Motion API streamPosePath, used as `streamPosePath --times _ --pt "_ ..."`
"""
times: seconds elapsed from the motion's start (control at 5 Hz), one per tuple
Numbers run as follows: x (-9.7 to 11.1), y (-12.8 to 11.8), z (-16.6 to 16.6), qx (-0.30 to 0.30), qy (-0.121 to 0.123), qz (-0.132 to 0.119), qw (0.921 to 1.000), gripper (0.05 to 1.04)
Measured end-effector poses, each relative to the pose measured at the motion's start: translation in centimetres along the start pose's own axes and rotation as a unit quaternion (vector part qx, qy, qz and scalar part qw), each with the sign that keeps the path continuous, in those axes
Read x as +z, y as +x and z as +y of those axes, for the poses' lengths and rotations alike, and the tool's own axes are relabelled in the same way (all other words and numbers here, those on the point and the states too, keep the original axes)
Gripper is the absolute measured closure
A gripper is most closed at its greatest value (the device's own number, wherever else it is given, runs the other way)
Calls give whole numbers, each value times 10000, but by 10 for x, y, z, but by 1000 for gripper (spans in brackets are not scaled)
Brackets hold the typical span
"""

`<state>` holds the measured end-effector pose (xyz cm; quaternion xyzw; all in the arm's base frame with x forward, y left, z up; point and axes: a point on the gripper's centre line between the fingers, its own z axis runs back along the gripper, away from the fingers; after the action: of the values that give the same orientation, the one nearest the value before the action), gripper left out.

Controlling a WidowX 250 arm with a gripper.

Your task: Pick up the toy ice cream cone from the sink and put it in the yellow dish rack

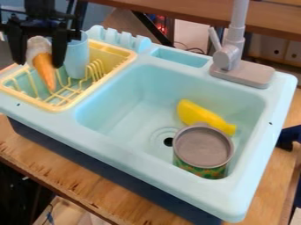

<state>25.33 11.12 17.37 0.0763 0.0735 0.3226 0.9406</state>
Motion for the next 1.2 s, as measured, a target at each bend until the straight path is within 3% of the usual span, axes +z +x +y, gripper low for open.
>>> streamPosePath --times 0.6,1.0,1.2 --pt "-24 26 6 343 336 401 9980 335" --pt "-31 25 -11 -68 326 278 9991 335" --pt "-46 26 -13 -311 150 234 9991 335"
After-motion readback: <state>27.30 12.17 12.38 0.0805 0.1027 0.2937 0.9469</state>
